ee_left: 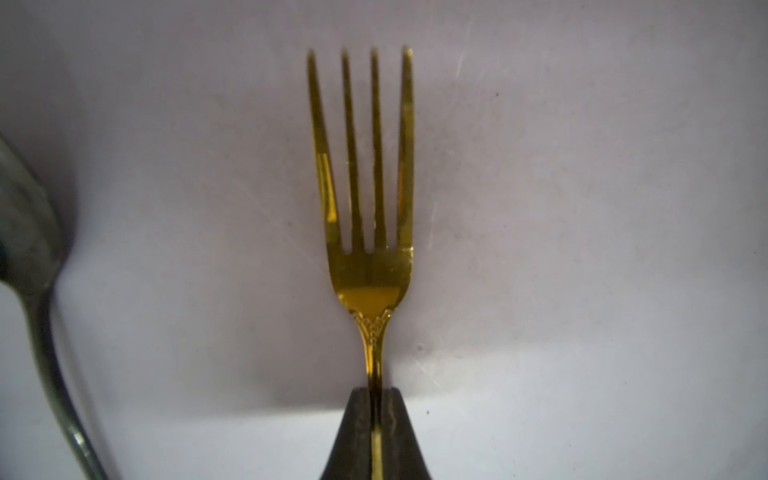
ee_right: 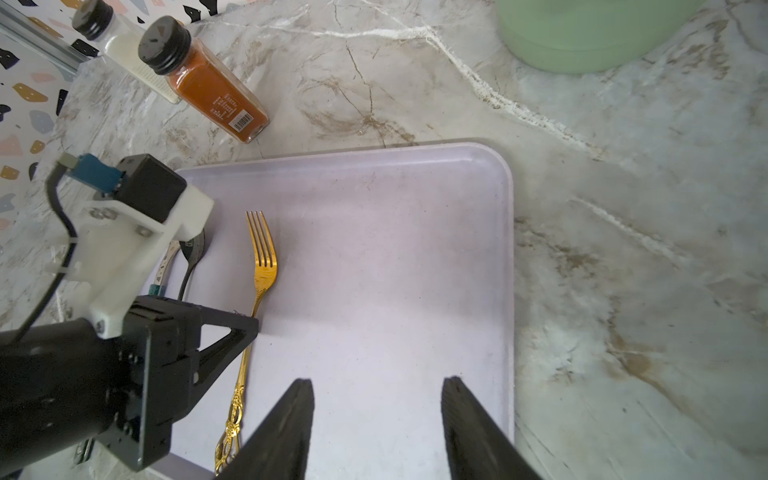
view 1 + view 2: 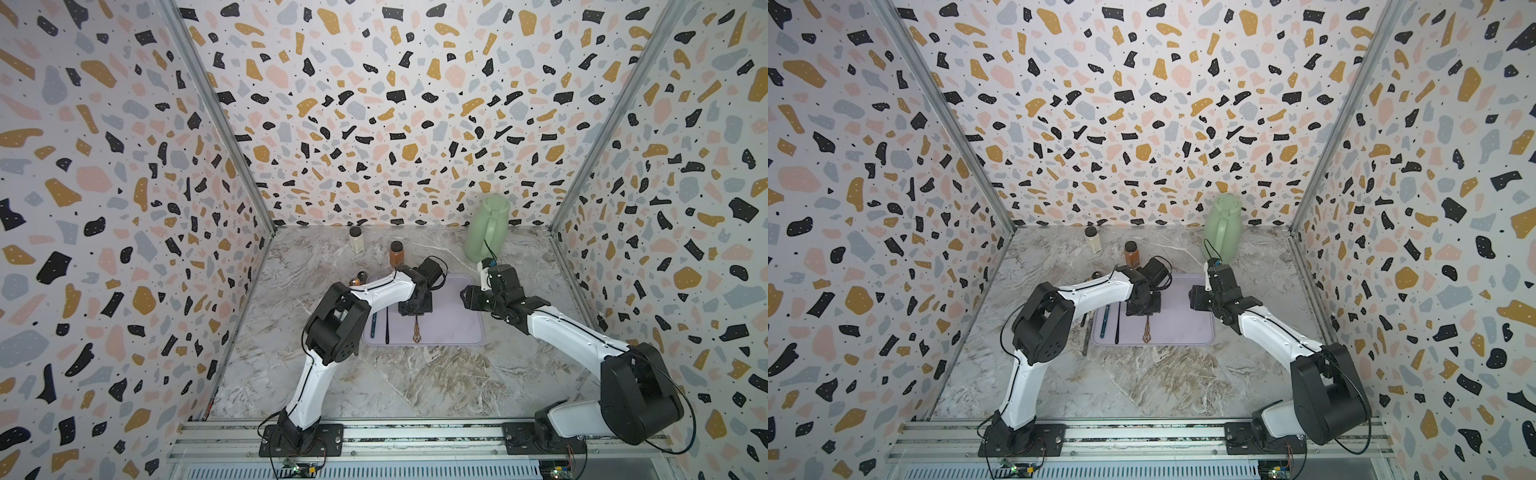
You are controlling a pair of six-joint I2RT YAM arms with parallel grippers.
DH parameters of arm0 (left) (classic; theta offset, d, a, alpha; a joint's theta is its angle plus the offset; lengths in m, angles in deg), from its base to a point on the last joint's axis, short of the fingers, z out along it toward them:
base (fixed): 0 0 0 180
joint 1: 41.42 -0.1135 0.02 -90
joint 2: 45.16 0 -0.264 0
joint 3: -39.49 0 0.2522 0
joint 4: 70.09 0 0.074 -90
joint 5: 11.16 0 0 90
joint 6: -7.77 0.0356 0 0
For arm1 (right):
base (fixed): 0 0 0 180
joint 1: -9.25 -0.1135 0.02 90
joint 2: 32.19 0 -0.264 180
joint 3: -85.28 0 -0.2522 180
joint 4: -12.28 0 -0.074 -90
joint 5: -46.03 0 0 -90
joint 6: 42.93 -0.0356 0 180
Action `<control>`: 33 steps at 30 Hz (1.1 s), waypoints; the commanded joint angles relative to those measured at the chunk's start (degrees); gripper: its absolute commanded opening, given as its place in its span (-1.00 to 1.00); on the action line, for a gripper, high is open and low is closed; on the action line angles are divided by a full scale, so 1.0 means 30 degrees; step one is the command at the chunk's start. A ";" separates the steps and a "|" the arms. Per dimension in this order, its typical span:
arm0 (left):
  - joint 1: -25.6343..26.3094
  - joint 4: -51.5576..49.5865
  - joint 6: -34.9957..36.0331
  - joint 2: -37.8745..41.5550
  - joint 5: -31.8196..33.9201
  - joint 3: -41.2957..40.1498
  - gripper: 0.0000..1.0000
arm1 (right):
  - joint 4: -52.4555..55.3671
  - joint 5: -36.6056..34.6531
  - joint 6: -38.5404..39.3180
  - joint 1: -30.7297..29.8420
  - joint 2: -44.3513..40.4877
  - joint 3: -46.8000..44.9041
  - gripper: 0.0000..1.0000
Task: Set the spoon and fork side by side
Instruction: Place the fork on the tray.
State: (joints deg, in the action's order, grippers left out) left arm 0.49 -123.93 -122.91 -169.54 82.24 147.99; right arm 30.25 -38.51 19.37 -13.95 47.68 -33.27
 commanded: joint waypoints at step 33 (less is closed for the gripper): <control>-0.7361 -0.5471 0.1667 2.0886 0.1111 -1.1245 0.05 | 0.6307 -0.3474 -0.5661 -0.9731 0.5748 0.8129 -0.02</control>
State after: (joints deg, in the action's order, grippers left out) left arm -18.54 -134.68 -119.04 -110.72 86.98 113.82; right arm 41.81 -44.13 6.32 -40.28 62.17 -13.36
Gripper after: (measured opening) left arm 0.526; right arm 0.490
